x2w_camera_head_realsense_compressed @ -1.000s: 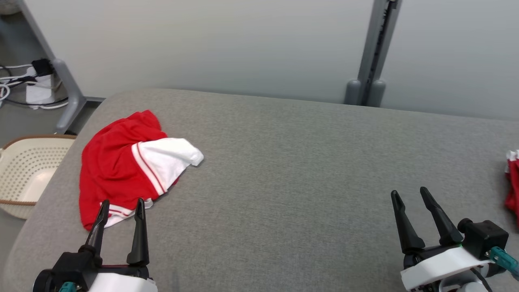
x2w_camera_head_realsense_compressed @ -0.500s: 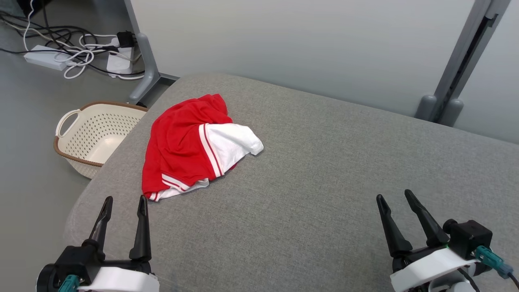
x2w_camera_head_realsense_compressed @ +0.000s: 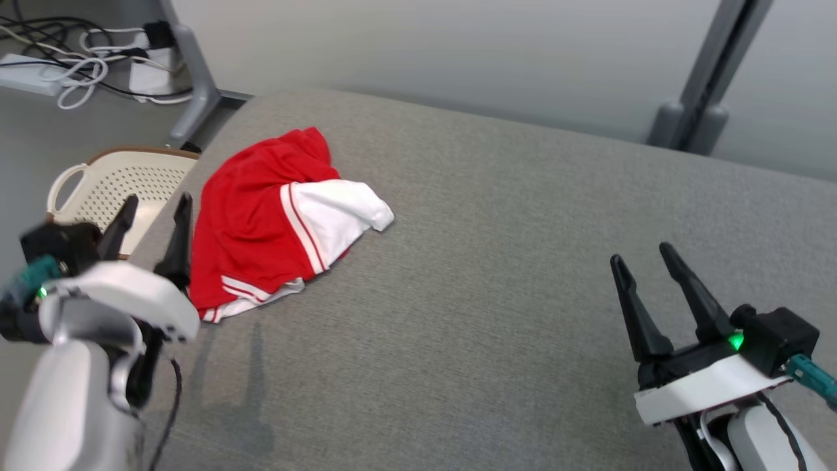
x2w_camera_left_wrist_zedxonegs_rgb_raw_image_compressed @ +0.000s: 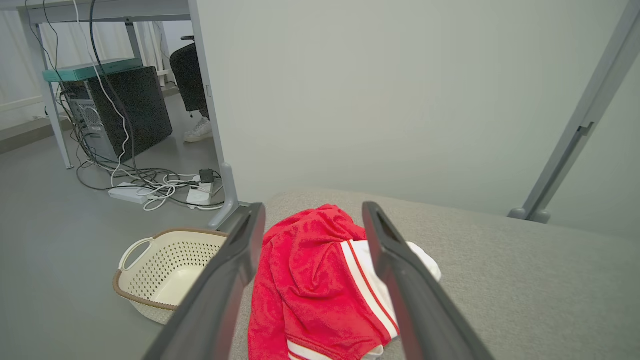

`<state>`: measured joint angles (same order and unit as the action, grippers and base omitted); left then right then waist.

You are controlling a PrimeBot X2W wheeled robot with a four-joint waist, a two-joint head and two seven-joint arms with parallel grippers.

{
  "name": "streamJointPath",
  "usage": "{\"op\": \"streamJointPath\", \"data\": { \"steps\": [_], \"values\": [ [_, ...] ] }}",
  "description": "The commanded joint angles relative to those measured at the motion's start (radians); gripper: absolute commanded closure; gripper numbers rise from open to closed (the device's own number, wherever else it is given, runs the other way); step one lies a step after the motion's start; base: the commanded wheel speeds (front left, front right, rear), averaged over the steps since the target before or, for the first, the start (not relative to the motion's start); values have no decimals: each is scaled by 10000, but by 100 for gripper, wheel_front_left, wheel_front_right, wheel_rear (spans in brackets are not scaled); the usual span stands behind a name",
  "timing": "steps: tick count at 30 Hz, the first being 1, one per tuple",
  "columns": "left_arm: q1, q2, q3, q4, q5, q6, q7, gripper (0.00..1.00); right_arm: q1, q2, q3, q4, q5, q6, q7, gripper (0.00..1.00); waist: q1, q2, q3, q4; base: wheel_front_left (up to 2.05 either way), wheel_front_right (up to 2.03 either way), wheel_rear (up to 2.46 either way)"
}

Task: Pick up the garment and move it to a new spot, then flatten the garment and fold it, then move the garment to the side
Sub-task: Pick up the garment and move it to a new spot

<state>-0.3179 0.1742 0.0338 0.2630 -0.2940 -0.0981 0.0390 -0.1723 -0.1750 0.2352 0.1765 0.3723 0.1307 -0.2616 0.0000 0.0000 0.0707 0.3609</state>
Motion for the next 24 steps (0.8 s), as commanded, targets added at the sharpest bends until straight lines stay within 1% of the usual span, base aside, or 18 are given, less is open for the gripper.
{"op": "streamJointPath", "data": {
  "steps": [1,2,3,4,6,8,11,13,18,19,21,24],
  "values": [
    [-721,207,83,554,-377,-95,566,0,-245,-155,-10,-230,-31,2,-47,0,0,0,562,-521,0,0,0],
    [-1067,333,141,976,-641,-149,991,0,-382,-191,33,-341,-39,2,-47,0,0,0,739,-698,0,0,0],
    [-1067,333,141,976,-641,-149,991,0,-382,-191,33,-341,-39,2,-47,0,0,0,739,-698,0,0,0],
    [-1423,451,160,1307,-870,-186,1305,0,-494,-241,89,-449,-48,2,-47,0,0,0,910,-882,0,0,0],
    [-2181,848,181,1861,-1144,-237,1800,0,-738,-352,225,-672,-78,2,-47,0,0,0,1321,-1277,0,0,0],
    [-2651,1068,1,2591,-1454,-295,2539,0,-993,-480,272,-869,-55,2,-47,0,0,0,1710,-1634,0,0,0],
    [-3431,1688,-14,3509,-1921,-314,3458,0,-1386,-535,520,-1135,2,2,-48,0,0,0,2271,-2209,0,0,0],
    [-3782,1957,-77,4073,-2177,-330,3899,0,-1630,-584,610,-1252,32,2,-48,0,0,0,2572,-2541,0,0,0],
    [-4214,2573,-253,5247,-2833,-321,4683,0,-2042,-536,790,-1476,100,2,-48,0,0,0,3085,-3231,0,0,0],
    [-4240,2785,-484,5620,-2937,-322,4984,0,-2101,-512,765,-1491,125,2,-48,0,0,0,3185,-3406,0,0,0],
    [-4209,2929,-727,5928,-3106,-323,5316,0,-2112,-508,765,-1464,159,2,-48,0,0,0,3230,-3520,0,0,0],
    [-4084,2989,-951,6283,-3500,-324,5755,0,-2105,-473,732,-1420,173,2,-48,0,0,0,3234,-3618,0,0,0]
  ]
}}
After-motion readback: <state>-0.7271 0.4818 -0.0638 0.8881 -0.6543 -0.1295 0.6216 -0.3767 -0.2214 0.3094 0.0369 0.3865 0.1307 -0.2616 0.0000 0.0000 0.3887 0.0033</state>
